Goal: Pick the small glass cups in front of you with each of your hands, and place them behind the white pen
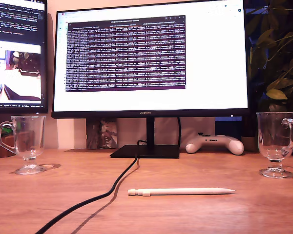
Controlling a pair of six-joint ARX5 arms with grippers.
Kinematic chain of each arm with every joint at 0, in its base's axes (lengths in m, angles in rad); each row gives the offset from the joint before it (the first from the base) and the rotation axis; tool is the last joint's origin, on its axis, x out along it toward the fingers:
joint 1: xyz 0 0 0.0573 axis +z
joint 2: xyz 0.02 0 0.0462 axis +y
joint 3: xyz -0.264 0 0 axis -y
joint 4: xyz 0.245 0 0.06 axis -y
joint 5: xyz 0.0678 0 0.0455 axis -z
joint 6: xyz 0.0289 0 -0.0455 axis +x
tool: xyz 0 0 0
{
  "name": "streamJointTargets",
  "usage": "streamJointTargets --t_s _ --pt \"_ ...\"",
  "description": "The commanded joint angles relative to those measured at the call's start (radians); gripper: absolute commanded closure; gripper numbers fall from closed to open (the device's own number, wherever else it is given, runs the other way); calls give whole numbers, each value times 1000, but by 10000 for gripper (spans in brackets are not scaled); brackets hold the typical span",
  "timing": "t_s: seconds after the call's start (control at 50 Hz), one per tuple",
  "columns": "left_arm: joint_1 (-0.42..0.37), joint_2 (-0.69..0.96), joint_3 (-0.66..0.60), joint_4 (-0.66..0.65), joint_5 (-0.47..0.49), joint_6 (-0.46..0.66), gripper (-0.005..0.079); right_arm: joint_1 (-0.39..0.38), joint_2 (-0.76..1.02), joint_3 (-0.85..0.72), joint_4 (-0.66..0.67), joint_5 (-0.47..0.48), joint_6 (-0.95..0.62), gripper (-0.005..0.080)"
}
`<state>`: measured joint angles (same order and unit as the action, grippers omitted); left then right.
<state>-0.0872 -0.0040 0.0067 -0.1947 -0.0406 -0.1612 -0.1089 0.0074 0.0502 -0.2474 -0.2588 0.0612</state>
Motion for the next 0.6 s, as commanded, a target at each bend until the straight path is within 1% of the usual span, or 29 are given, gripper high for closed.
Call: streamJointTargets --t_s 0.0,0.02,0.04,0.08,0.1,0.12,0.14,0.16,0.2,0.24,0.3,0.42,0.58 --pt "-1 -8 -27 -8 50 -55 761 5 -6 -14 17 -16 110 765" --pt "-1 -8 -27 -8 72 -55 761 5 -6 -14 18 -21 127 765" --pt "-1 -8 -27 -8 88 -91 761 5 -6 -14 18 -30 174 765" --pt "-1 -8 -27 -8 117 -98 761 5 -6 -14 18 -47 246 765" --pt "-1 -8 -27 -7 132 -159 761 5 -6 -14 22 -51 277 765" --pt "-1 -8 -27 -5 138 -169 761 5 -6 -14 30 -61 321 765" --pt "-1 -8 -27 2 155 -169 761 5 -6 -14 39 -64 321 765" --pt "-1 -8 -27 8 167 -213 761 5 -6 -13 49 -93 373 765" --pt "-1 -8 -27 26 204 -219 761 5 -6 -11 66 -119 419 765" --pt "-1 -8 -25 47 246 -243 761 5 -6 -5 74 -158 459 765" --pt "-2 -8 -11 60 298 -293 761 7 -6 21 69 -190 525 765" --pt "-5 2 55 14 322 -337 761 19 5 114 31 -197 541 765" --pt "-5 92 187 -90 330 -337 761 24 111 290 -99 -186 521 765"
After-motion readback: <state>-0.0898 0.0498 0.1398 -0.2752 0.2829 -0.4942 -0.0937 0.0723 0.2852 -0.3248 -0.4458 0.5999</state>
